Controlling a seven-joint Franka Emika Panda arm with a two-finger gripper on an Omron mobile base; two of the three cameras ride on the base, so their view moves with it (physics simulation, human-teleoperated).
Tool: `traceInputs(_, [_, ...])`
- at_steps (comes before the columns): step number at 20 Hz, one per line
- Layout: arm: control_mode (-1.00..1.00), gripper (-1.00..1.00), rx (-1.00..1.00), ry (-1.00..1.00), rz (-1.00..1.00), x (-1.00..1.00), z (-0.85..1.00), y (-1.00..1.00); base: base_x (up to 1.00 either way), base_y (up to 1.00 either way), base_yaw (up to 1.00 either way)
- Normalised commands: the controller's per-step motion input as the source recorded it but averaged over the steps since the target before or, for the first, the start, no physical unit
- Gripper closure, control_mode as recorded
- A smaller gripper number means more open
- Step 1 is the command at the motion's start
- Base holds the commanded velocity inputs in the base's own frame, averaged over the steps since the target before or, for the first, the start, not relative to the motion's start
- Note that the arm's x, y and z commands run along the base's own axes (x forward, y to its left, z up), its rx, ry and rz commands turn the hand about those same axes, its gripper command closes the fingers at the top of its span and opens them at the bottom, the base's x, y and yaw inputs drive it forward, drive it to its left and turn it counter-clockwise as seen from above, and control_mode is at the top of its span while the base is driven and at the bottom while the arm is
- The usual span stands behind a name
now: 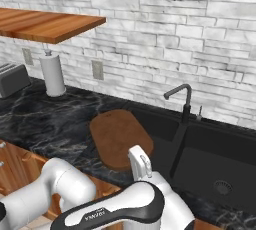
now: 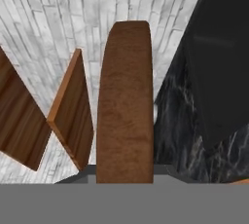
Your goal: Move the cutting board and knife to the sink. Then move spray from the cabinet to the counter.
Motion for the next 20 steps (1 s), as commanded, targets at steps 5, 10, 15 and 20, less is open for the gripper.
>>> traceInputs(5, [-1.00,1.00,0.03,0.00,0.00,0.01,-0.12,-0.19,0.00,0.00,0.00])
traceInputs(10, [-1.00,1.00,0.00,0.00,-0.08,0.10,-0.15,-0.22,0.00,0.00,0.00])
traceInputs(15, [-1.00,1.00,0.00,0.00,-0.14,0.17,-0.14,-0.16,0.00,0.00,0.00])
traceInputs(20, [-1.00,1.00,-0.03,0.03,-0.11,0.19,-0.22,-0.08,0.00,0.00,0.00])
